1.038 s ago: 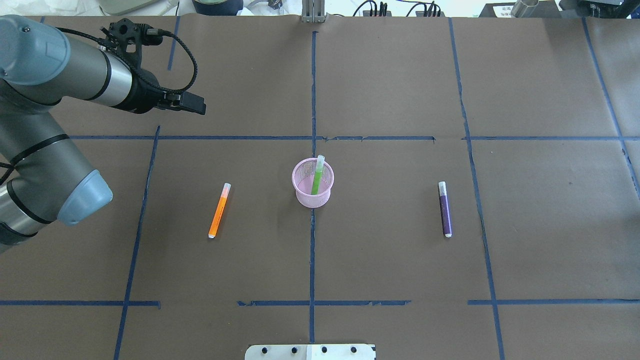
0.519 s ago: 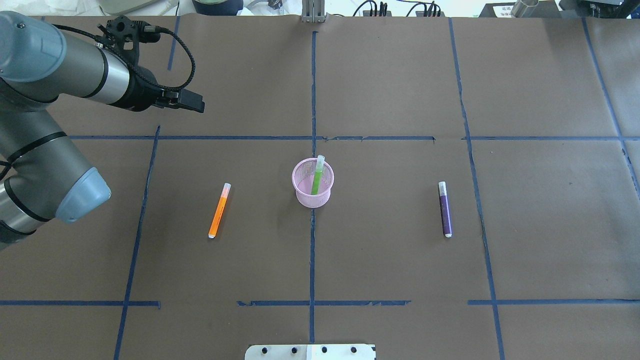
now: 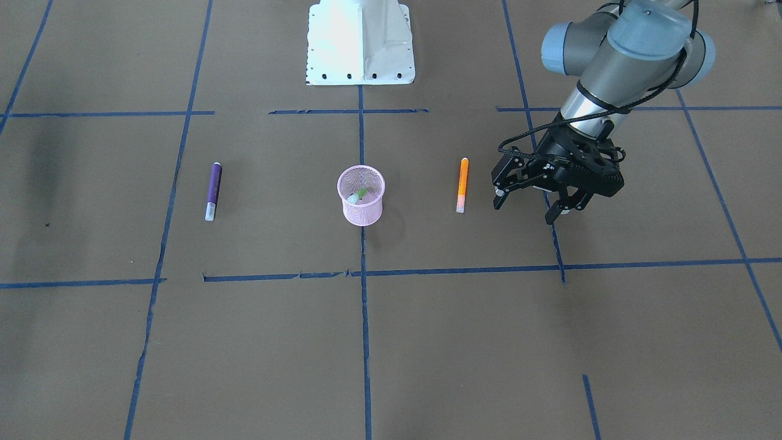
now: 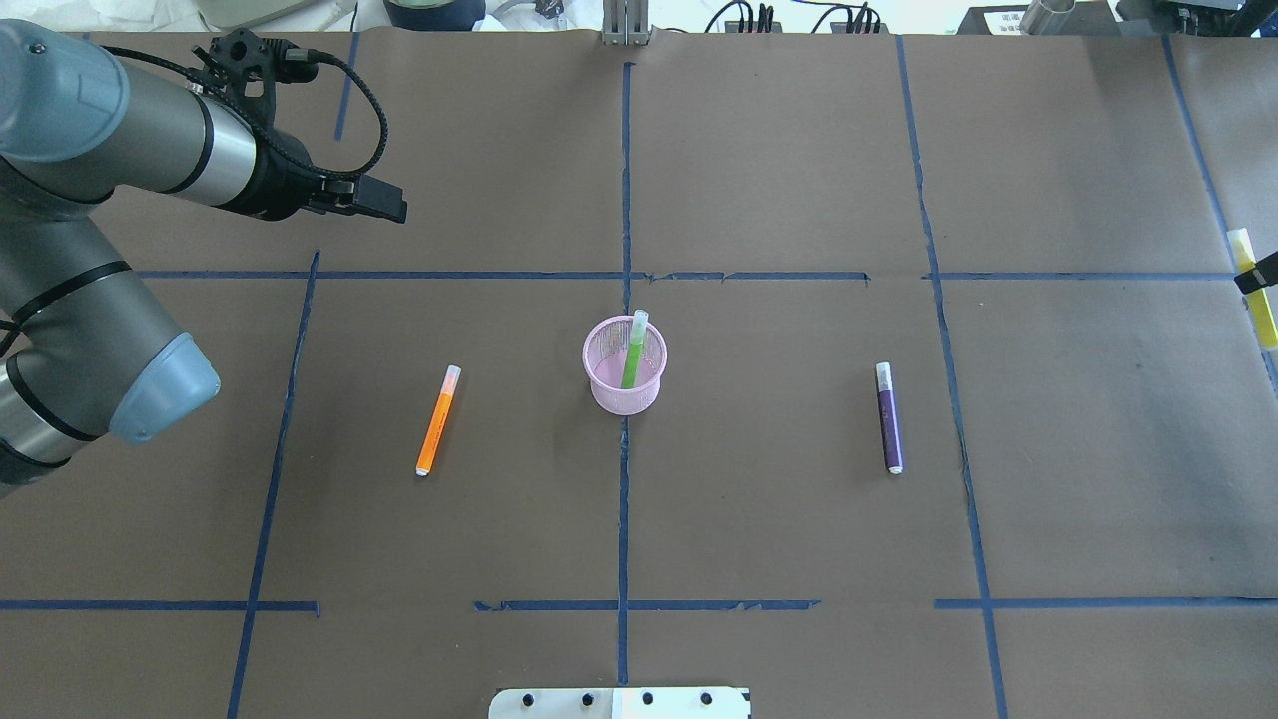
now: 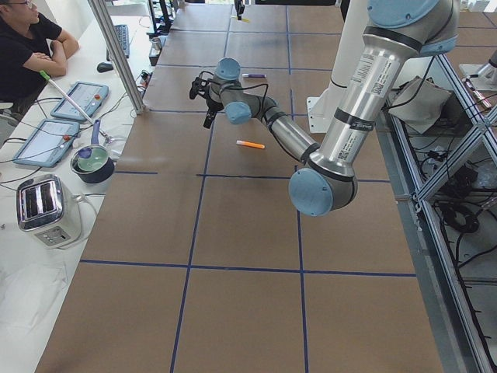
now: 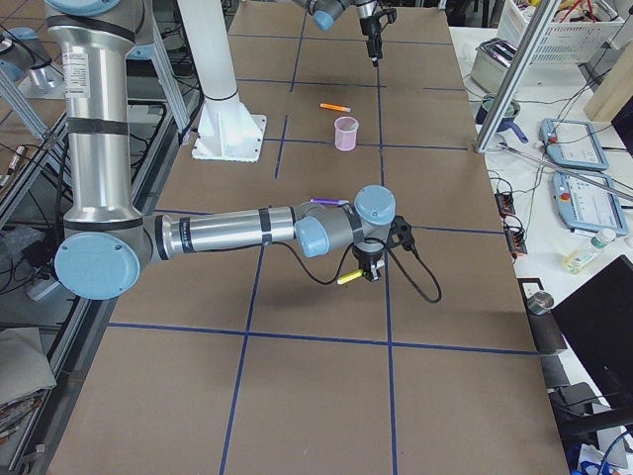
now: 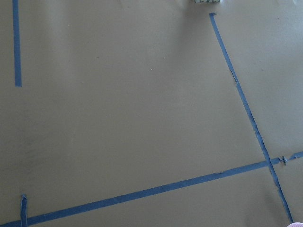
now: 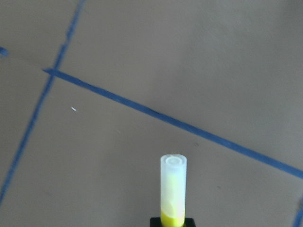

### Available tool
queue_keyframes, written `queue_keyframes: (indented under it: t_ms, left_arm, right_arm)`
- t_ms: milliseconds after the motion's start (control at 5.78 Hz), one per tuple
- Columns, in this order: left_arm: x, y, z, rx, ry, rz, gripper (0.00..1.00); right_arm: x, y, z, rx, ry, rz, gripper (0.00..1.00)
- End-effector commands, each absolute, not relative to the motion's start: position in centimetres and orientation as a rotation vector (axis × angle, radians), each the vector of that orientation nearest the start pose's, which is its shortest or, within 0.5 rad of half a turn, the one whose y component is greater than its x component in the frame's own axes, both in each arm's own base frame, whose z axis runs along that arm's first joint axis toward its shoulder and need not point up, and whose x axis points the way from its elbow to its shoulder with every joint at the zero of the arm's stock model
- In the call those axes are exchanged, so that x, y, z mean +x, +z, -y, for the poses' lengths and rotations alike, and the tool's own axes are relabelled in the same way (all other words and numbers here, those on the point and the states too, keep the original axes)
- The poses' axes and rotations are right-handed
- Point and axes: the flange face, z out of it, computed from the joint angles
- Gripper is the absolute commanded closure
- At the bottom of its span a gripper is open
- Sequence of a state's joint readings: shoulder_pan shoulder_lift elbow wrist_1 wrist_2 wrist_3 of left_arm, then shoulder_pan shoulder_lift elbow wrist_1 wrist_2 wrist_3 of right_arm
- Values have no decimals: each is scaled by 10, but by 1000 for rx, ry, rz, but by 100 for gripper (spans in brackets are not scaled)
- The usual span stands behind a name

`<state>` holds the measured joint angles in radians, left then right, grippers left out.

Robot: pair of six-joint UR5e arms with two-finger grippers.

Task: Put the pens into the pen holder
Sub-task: 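Carry the yellow marker over the pink cup and release it inside with the right gripper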

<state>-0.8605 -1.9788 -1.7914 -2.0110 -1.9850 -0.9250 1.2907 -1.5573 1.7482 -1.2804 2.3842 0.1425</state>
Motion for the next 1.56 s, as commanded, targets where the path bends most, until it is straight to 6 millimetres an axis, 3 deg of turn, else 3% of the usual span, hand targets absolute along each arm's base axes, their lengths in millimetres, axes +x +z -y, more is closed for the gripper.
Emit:
queue_keyframes:
  t_ms: [0, 173, 346, 519, 692, 865, 1038, 1384]
  left_arm:
    - [329, 278, 526, 447, 27, -1021, 0]
    - [330, 278, 526, 446, 28, -1021, 0]
    - [331, 277, 525, 447, 32, -1022, 0]
    - [331, 277, 525, 448, 29, -1022, 0]
    - [331, 276, 525, 451, 32, -1027, 0]
    - [332, 277, 525, 450, 32, -1025, 0]
    - [333, 277, 524, 449, 33, -1026, 0]
    - [333, 276, 524, 451, 33, -1028, 0]
  right_arm:
    - [-155, 414, 509, 439, -268, 1053, 100]
    - [-185, 371, 504, 556, -177, 1142, 100]
    - [-236, 332, 495, 660, -44, 1226, 100]
    - [-314, 277, 456, 738, 103, 1286, 100]
    - [-391, 253, 400, 880, 216, 1260, 100]
    - [-449, 218, 354, 946, 279, 1269, 100]
    - [-486, 196, 329, 995, 328, 1178, 100]
    - [-527, 195, 331, 1026, 349, 1099, 100]
